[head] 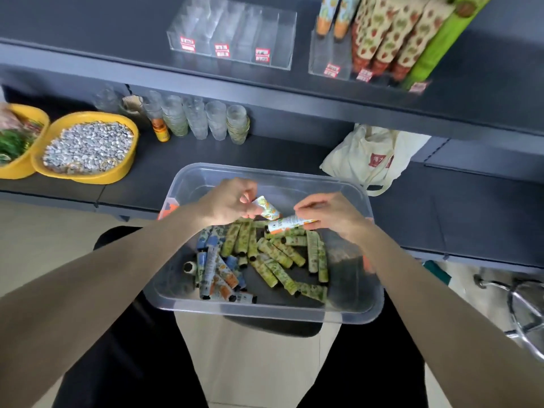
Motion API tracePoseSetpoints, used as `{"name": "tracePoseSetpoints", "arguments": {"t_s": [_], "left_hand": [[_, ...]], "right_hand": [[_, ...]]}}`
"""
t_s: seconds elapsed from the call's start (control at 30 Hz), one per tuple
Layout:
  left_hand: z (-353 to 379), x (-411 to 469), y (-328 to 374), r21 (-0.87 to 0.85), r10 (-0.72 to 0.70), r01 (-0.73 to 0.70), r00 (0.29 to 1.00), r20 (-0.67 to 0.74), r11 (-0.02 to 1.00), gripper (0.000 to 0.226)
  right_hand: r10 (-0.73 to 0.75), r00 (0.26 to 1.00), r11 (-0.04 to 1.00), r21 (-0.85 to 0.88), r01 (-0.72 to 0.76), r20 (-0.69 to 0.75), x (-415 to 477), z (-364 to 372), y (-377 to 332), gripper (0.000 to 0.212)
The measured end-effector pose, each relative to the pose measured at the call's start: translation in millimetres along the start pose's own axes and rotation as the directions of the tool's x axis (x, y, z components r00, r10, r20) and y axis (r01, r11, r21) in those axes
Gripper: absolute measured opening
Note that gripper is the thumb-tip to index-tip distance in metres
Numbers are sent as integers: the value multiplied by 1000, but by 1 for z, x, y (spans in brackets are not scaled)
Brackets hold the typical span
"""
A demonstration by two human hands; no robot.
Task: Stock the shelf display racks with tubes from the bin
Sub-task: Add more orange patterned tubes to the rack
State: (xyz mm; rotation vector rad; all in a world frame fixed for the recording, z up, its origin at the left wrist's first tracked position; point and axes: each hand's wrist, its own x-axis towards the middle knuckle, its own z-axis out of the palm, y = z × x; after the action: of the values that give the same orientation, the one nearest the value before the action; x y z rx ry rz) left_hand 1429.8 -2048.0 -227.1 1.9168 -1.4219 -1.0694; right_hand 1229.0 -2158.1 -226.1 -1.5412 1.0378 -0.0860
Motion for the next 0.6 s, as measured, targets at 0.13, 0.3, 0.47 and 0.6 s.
{"name": "tracePoseSetpoints", "arguments": {"t_s": [0.13,0.3,0.47,0.6], "left_hand": [[-7,1,34,37,92,-92,996,4,995,28],[-28,1,66,100,187,-183,982,-30,978,22],[-65,14,106,66,242,-236,965,-98,969,11],[-97,31,147,137,289,-269,944,-159,953,10]], "right_hand": [[-9,999,999,-49,6,-45,-9,-15,-26,12],[-82,996,995,-61,83,25,-23,-37,-57,21],[-182,983,957,-229,177,0,-36,-68,-113,19],[-352,928,838,-482,254,-123,-40,-93,-167,35]]}}
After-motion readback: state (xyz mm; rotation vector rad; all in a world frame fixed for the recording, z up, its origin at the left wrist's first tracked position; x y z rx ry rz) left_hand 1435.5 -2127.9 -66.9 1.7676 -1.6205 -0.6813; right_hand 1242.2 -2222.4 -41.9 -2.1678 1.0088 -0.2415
